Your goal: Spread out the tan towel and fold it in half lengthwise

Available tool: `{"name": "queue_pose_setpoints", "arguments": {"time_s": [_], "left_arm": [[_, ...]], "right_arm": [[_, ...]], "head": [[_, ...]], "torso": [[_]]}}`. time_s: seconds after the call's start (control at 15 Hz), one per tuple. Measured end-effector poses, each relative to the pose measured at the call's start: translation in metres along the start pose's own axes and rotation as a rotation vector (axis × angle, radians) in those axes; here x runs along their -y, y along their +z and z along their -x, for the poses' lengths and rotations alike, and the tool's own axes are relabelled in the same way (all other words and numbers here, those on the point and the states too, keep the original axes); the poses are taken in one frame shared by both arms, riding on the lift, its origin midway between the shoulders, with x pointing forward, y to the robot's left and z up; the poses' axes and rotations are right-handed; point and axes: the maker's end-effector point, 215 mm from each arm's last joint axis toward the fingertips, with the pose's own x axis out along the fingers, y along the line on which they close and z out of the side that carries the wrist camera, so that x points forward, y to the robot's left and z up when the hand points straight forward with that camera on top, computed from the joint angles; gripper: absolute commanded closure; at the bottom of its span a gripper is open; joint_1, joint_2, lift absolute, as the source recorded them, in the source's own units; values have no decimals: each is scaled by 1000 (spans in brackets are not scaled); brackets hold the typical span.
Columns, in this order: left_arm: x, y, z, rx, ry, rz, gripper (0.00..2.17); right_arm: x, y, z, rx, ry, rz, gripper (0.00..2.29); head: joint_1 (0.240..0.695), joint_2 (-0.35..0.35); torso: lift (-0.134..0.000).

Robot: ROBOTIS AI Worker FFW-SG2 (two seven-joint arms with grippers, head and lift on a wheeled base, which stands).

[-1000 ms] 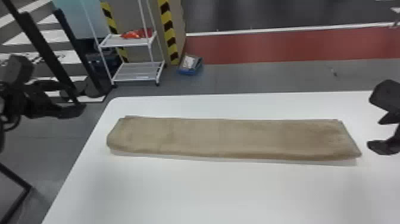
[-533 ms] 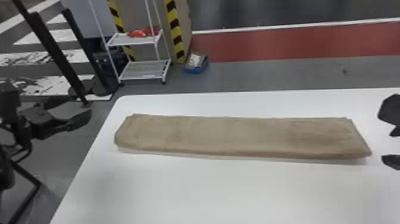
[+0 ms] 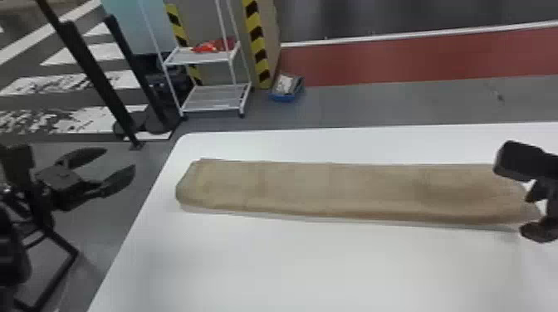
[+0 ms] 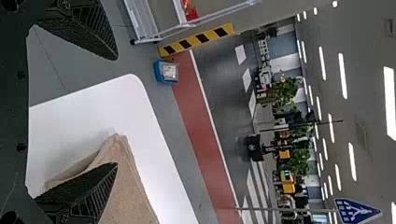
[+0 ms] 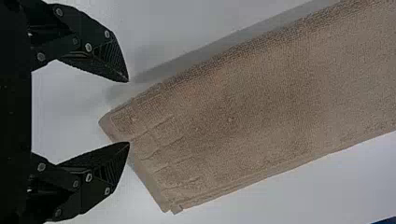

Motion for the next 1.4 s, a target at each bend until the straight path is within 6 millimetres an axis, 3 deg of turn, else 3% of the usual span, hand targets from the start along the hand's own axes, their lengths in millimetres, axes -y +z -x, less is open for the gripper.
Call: {"name": "queue_pose_setpoints", "arguments": {"time_s": [0.27,0.47,0.67,1.13,1.4], "left_arm": [[1,-2,1,0,-2,1,83],[1,-2,1,0,-4,-1,83],[1,-4,2,-3,-3,-6,87],[2,-5,0,-6,-4,-10,87],[3,-3,-3,0,3,-10,83]], "right_arm": [[2,9,-3,12,11,21,1447],[0,12,0,20,5,44,1629],[-1,6,11,32,-18,41,1652],[2,-77,26,-48,-48,-14,1656],[16,-109,32,-75,-63,-39,1656]], "head": [[695,251],[695,254],[695,253],[695,179],[695,134]], "torso": [[-125],[-125],[-125],[-125],[-125]]}}
